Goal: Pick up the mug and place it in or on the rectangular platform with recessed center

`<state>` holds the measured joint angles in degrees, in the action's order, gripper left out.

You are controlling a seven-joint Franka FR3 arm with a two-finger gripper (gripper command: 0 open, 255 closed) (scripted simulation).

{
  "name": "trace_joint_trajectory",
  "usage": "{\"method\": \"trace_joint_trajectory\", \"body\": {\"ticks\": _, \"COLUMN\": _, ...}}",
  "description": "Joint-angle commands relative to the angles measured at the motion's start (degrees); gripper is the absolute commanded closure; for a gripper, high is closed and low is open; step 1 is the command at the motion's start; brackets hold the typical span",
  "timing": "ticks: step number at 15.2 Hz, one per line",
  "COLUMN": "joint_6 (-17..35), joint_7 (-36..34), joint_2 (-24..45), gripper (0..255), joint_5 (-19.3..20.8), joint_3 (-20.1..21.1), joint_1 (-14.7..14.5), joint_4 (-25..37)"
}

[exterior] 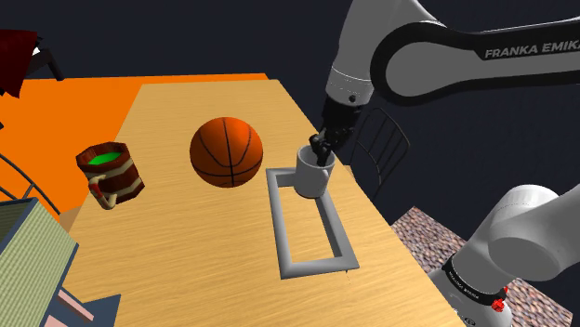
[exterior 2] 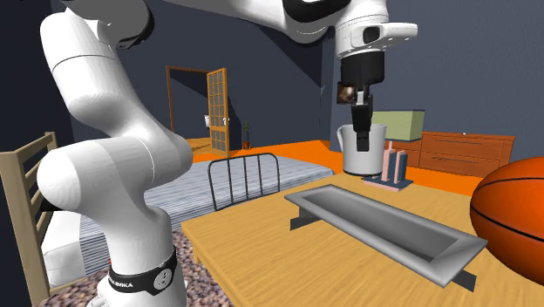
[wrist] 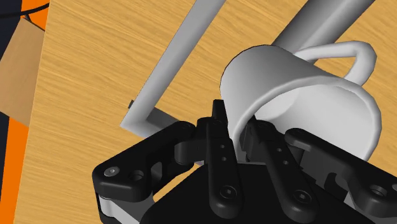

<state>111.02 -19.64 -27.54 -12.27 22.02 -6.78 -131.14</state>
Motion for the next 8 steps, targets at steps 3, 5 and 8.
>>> {"method": "trace_joint_trajectory", "body": {"ticks": 3, "joint_6": 3.24, "joint_7": -0.15, "joint_2": 0.69, "gripper": 255, "joint_5": -0.27, "joint_3": 0.68, "joint_1": -0.13, "joint_4": -2.48}}
{"method": "trace_joint_trajectory", "body": {"ticks": 5, "joint_6": 4.83, "joint_7": -0.1, "joint_2": 0.97, "gripper": 255, "joint_5": -0.41, "joint_3": 0.93, "joint_1": -0.19, "joint_4": -3.8}}
{"method": "trace_joint_trajectory", "body": {"ticks": 8, "joint_6": 7.25, "joint_7": -0.04, "joint_2": 1.49, "gripper": 255, "joint_5": -0.6, "joint_3": 1.32, "joint_1": -0.26, "joint_4": -5.7}}
